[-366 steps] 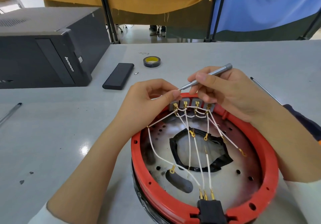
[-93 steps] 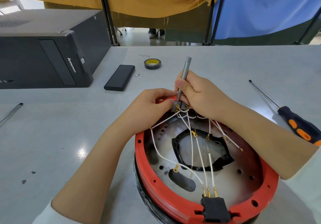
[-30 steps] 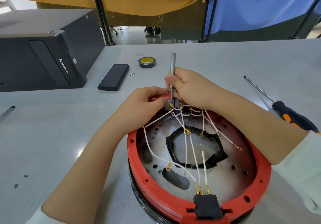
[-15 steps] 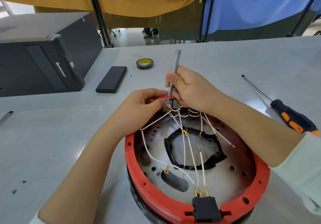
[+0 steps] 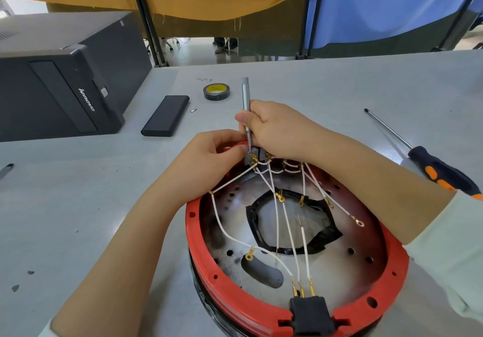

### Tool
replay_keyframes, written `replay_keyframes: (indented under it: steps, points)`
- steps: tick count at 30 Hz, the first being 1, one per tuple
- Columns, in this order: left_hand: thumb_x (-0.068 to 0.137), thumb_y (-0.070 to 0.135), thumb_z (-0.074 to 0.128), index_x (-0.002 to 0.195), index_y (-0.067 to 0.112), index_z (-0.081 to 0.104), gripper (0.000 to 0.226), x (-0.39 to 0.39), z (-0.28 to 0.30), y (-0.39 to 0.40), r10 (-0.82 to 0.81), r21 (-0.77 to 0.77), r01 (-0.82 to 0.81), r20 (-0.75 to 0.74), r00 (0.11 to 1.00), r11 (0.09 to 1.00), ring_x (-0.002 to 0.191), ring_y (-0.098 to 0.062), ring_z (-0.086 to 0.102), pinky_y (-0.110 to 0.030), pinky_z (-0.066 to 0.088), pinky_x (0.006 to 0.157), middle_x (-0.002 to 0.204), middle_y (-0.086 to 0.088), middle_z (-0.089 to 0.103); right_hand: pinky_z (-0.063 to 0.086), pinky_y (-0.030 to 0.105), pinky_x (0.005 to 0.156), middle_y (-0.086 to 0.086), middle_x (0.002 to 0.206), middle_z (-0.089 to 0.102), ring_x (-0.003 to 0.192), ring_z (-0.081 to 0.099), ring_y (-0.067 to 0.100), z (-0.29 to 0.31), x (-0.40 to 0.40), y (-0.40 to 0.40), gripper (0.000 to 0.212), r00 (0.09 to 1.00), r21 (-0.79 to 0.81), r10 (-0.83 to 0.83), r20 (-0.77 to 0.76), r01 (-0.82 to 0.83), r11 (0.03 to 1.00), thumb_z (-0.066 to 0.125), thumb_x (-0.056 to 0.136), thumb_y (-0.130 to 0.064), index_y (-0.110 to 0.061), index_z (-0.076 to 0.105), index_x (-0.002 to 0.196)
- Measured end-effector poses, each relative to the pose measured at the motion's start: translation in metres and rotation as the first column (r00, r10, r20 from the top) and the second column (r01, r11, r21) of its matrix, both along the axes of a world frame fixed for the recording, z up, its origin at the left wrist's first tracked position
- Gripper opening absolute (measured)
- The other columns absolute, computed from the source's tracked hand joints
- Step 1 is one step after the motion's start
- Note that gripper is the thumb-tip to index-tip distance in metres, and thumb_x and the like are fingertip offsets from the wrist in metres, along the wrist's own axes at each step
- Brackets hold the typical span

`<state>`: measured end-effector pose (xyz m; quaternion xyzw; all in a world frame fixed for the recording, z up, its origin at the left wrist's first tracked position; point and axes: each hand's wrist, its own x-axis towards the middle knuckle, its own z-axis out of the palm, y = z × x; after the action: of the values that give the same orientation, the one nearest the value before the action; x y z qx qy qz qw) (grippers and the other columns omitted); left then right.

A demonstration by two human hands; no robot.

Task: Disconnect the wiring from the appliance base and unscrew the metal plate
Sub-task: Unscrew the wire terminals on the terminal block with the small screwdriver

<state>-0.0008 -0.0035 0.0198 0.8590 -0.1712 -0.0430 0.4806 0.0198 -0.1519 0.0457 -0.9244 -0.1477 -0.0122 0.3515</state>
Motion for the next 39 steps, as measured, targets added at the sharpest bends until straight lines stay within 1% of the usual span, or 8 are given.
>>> replay_keyframes:
  steps: [5,8,11,16,20,29,36,39]
  points:
    - [0.093,0.028,0.052,0.097,0.041,0.066,0.020,0.000,0.000,0.000,0.000,0.012,0.000,-0.012,1.000,1.000,0.092,-0.027,0.061,-0.013,0.043,0.063,0.092,-0.001,0.071,0.035,0.031,0.067,-0.002,0.082,0.051,0.076,0.050,0.013,0.005,0.004,0.004,0.029,0.999,-0.209,0.002,0.035,0.005,0.978,0.031,0.103,-0.027,-0.015,0.055,0.093]
    - [0.092,0.030,0.052,0.098,0.042,0.067,0.020,0.001,-0.001,0.000,-0.015,-0.002,0.015,-0.008,1.000,1.000,0.094,-0.030,0.061,-0.019,0.044,0.068,0.093,-0.002,0.071,0.035,0.021,0.056,-0.007,0.062,0.049,0.047,0.049,-0.001,0.001,-0.003,-0.003,0.030,0.999,0.088,0.005,-0.041,-0.001,0.996,0.034,0.102,-0.033,-0.023,0.048,0.078]
    - [0.092,0.033,0.053,0.099,0.043,0.067,0.019,0.001,-0.001,0.001,-0.020,-0.012,0.020,-0.015,1.000,1.000,0.092,-0.025,0.063,-0.015,0.047,0.068,0.091,0.007,0.072,0.031,0.015,0.036,0.002,0.056,0.044,0.029,0.038,0.002,0.001,-0.006,-0.013,0.027,0.990,0.351,0.064,-0.124,-0.017,0.936,0.034,0.103,-0.027,-0.016,0.047,0.083]
    - [0.093,0.031,0.054,0.106,0.041,0.067,0.021,0.002,-0.003,0.001,0.001,0.008,-0.001,-0.024,1.000,1.000,0.090,-0.013,0.066,-0.020,0.048,0.080,0.092,0.014,0.072,0.033,0.011,0.039,0.002,0.054,0.049,0.034,0.041,0.002,-0.007,-0.011,-0.023,0.025,0.993,0.382,0.092,-0.069,-0.059,0.922,0.034,0.102,-0.024,-0.017,0.049,0.083]
    - [0.093,0.027,0.055,0.107,0.037,0.068,0.021,0.002,-0.001,0.000,0.000,-0.018,-0.001,-0.031,1.000,1.000,0.088,0.000,0.065,-0.004,0.045,0.073,0.092,0.018,0.071,0.036,0.012,0.045,-0.006,0.050,0.052,0.040,0.046,0.002,-0.014,-0.008,-0.024,0.024,0.997,0.345,0.081,-0.002,-0.075,0.935,0.036,0.101,-0.027,-0.023,0.051,0.083]
    - [0.092,0.026,0.056,0.103,0.037,0.069,0.020,0.001,-0.001,-0.001,0.013,-0.040,-0.014,-0.018,1.000,0.999,0.083,0.009,0.063,0.002,0.038,0.067,0.087,0.024,0.070,0.035,0.010,0.045,-0.006,0.051,0.053,0.040,0.045,0.001,-0.015,-0.010,-0.023,0.023,0.995,0.284,0.087,0.056,-0.099,0.954,0.038,0.101,-0.029,-0.023,0.052,0.083]
    - [0.092,0.027,0.056,0.105,0.039,0.068,0.022,0.001,-0.001,-0.001,0.001,-0.034,-0.001,-0.011,1.000,0.999,0.082,0.007,0.064,0.003,0.038,0.065,0.087,0.025,0.070,0.036,0.014,0.053,-0.023,0.050,0.053,0.050,0.050,-0.002,-0.011,-0.009,-0.017,0.023,0.992,0.127,0.089,0.091,-0.100,0.987,0.037,0.100,-0.033,-0.031,0.048,0.080]
    - [0.092,0.028,0.055,0.103,0.041,0.067,0.021,0.000,-0.001,-0.001,0.006,-0.017,-0.006,-0.010,1.000,1.000,0.083,-0.004,0.065,-0.001,0.042,0.064,0.086,0.021,0.071,0.034,0.018,0.052,-0.009,0.051,0.051,0.046,0.048,-0.003,-0.007,-0.004,-0.014,0.026,0.997,0.104,0.056,0.045,-0.060,0.993,0.037,0.101,-0.034,-0.025,0.050,0.080]
